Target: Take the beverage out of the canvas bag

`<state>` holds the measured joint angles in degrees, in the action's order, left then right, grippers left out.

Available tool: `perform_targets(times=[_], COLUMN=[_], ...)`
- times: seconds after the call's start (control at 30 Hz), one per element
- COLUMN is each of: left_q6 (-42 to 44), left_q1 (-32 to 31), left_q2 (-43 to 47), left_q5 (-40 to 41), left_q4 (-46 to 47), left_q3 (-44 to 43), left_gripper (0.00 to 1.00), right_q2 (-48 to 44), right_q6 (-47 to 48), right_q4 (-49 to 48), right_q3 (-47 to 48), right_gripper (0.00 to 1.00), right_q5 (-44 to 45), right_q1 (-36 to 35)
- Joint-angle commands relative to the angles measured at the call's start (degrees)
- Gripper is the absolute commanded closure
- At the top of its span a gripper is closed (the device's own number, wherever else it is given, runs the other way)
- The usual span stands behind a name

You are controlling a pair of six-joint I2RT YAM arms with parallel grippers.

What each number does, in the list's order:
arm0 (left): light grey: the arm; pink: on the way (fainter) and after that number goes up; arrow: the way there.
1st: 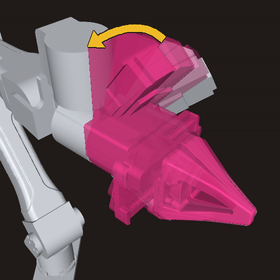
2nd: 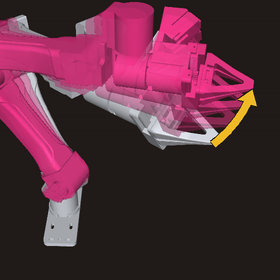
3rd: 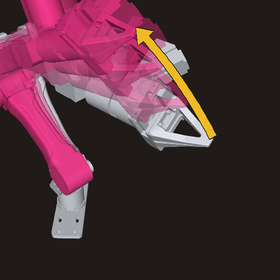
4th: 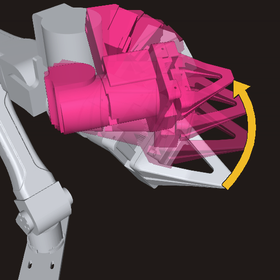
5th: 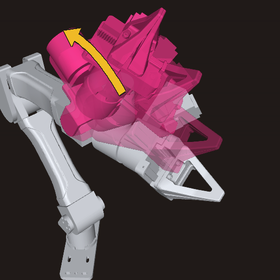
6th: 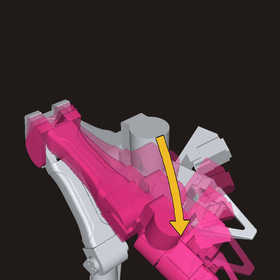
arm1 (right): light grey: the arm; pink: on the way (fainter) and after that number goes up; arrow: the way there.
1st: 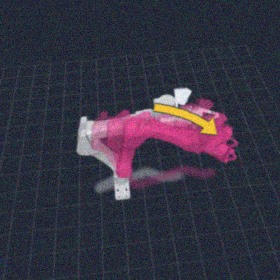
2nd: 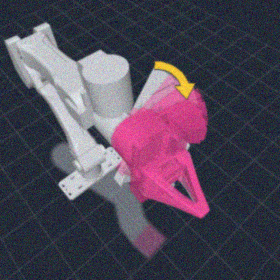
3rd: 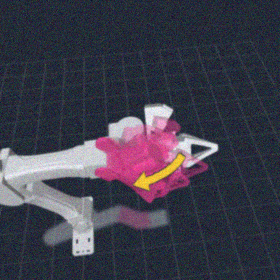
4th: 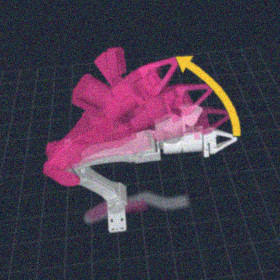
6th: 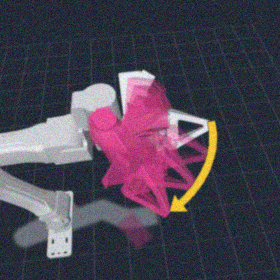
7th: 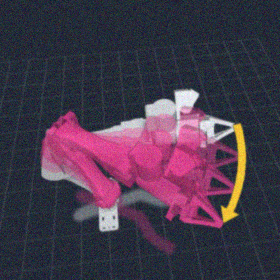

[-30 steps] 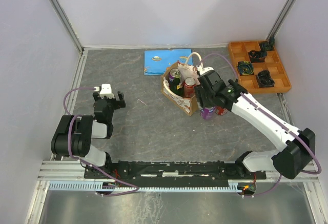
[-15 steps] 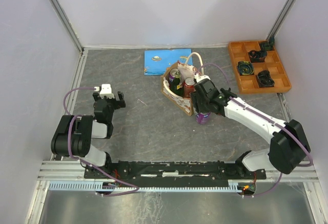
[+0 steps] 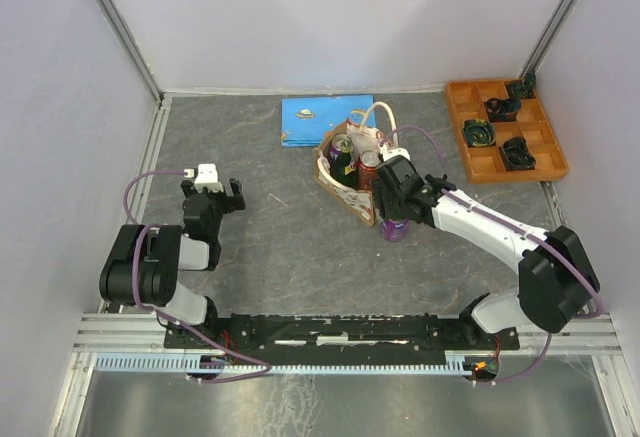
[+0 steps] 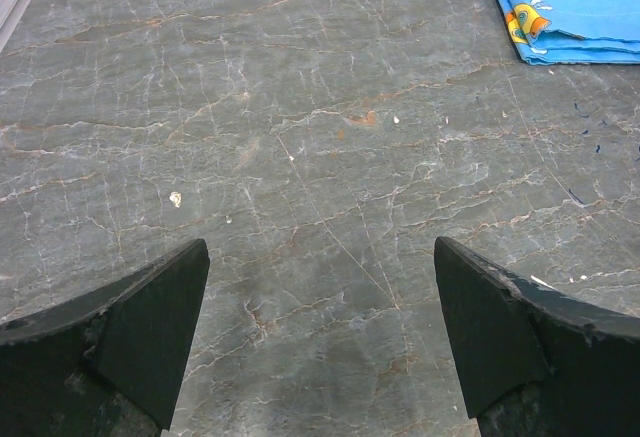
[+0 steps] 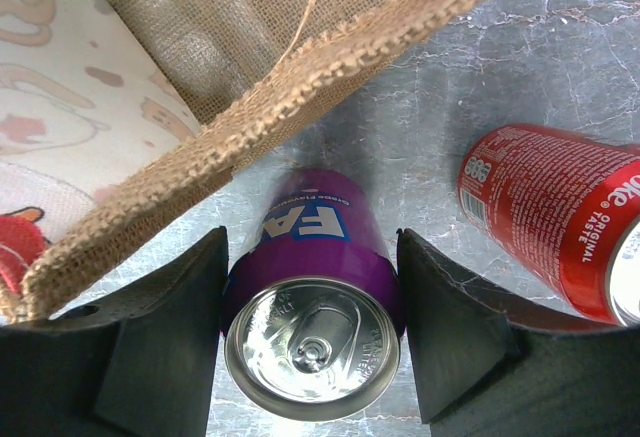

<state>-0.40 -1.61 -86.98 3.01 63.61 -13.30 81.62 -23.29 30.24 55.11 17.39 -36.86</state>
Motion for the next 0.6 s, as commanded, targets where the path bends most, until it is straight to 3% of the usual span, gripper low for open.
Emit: perform_targets(times=[0.0,0.07,0.2,0.3,0.57], left_q6=[0.14,0.14,0.14,0.14,0.14], left_q1=[0.22,0.20,0.20,0.20,0.21], left_q2=[-0.01,0.04,0.04,0.03,0.01], left_q5=[1.36,1.31,1.30,1.35,1.30], left_q4=[3.60,3.58,3.56,3.62,3.68], left_q3=[-0.23,-0.24,-0.24,-0.24,-0.23], left_gripper=[0.01,0.01,0.01,0.01,0.01], right_q2=[0.10,-0.14,-1.30,-3.01,-8.33], right_q6=[-1.09,-0.99,-0.07,1.17,5.68], right_q4=[-1.08,-0.29,2.00,3.97,7.82], right_q3=[0.90,1.47,3.83,6.37,16.93], right_gripper=[0.39,0.22,0.13,0.01,0.01], right_q5=[3.47,4.30,4.97,5.66,9.37], right_q1=[0.30,0.28,0.29,0.30,0.20])
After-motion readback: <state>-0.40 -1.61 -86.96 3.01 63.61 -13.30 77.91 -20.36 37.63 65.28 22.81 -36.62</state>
